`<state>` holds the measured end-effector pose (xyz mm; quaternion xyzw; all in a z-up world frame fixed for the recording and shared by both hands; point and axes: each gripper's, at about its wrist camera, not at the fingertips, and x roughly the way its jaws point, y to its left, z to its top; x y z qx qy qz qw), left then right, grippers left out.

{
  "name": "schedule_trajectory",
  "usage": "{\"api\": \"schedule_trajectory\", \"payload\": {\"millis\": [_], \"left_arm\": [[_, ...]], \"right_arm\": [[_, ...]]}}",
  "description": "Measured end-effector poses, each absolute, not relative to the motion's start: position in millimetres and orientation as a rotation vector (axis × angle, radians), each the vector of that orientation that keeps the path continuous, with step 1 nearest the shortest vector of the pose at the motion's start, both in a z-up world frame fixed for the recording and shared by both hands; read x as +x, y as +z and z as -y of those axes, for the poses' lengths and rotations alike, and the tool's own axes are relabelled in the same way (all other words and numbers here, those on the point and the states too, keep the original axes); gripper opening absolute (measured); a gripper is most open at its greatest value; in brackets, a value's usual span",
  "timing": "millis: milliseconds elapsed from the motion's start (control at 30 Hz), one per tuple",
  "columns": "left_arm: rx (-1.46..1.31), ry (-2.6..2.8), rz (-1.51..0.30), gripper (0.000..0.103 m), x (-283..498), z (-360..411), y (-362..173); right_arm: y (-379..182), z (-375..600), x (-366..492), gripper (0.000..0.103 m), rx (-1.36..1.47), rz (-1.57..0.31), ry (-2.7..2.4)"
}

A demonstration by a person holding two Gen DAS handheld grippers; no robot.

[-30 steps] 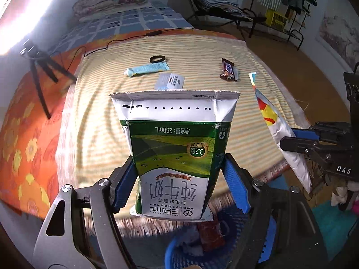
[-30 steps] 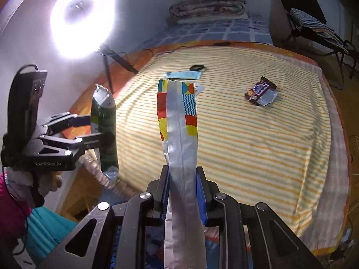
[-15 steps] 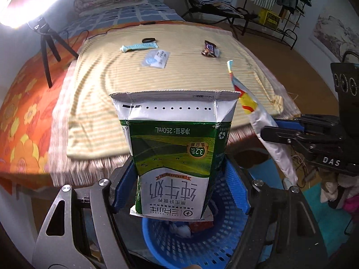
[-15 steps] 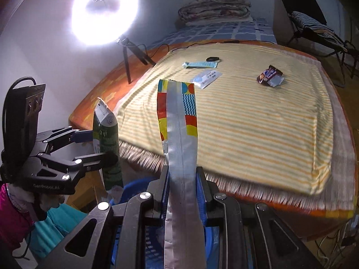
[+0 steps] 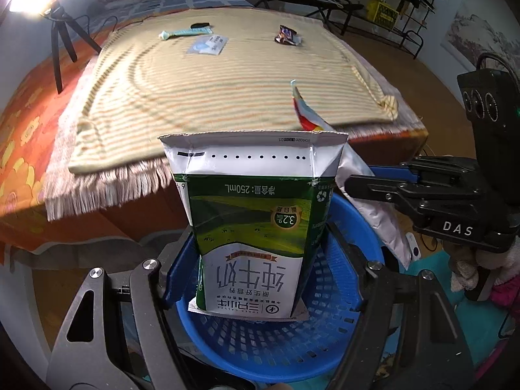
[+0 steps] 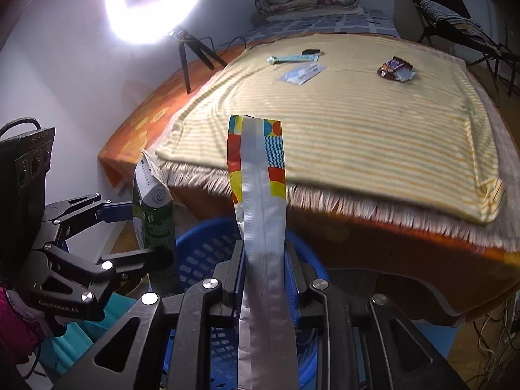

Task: Collect trash
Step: 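Carry the milk carton and white tube down over the blue basket with both tools, then open the left tool to drop the carton while the right tool drops the tube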

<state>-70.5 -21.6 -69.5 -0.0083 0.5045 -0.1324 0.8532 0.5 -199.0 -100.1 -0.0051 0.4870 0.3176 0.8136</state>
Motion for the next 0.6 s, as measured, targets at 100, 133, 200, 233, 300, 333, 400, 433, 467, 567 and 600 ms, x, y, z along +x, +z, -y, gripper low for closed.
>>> {"api": "schedule_trajectory", "payload": {"millis": [100, 133, 200, 233, 300, 333, 400, 433, 467, 567, 600], "left_arm": [[-0.017, -0.285, -1.088, 0.076, -73, 22, -80], [-0.018, -0.286, -1.094, 0.076, -74, 22, -83], [-0.019, -0.287, -1.106, 0.076, -77, 22, -89], [-0.019, -0.287, -1.112, 0.076, -78, 22, -92], [-0.014, -0.287, -1.121, 0.076, -80, 23, -97], [-0.011, -0.286, -1.126, 0.076, -82, 23, -99], [-0.006, -0.287, -1.134, 0.076, -84, 24, -103], [-0.004, -0.287, -1.136, 0.076, -84, 25, -104], [-0.001, -0.289, -1.138, 0.076, -85, 25, -105], [0.008, -0.289, -1.142, 0.076, -85, 26, -107], [0.011, -0.289, -1.146, 0.076, -85, 26, -108]], "right_arm": [[-108, 197, -3, 0.021, -0.017, -1.056, 0.678], [-110, 196, -4, 0.021, -0.018, -1.062, 0.676], [-113, 196, -5, 0.021, -0.017, -1.068, 0.674], [-115, 196, -6, 0.021, -0.016, -1.071, 0.673], [-116, 195, -6, 0.022, -0.016, -1.074, 0.672], [-117, 195, -6, 0.022, -0.015, -1.075, 0.672], [-119, 194, -6, 0.023, -0.017, -1.080, 0.673], [-119, 194, -7, 0.024, -0.017, -1.082, 0.673], [-120, 193, -7, 0.024, -0.017, -1.085, 0.674], [-124, 193, -8, 0.025, -0.021, -1.094, 0.676], [-125, 192, -8, 0.025, -0.023, -1.098, 0.676]]}}
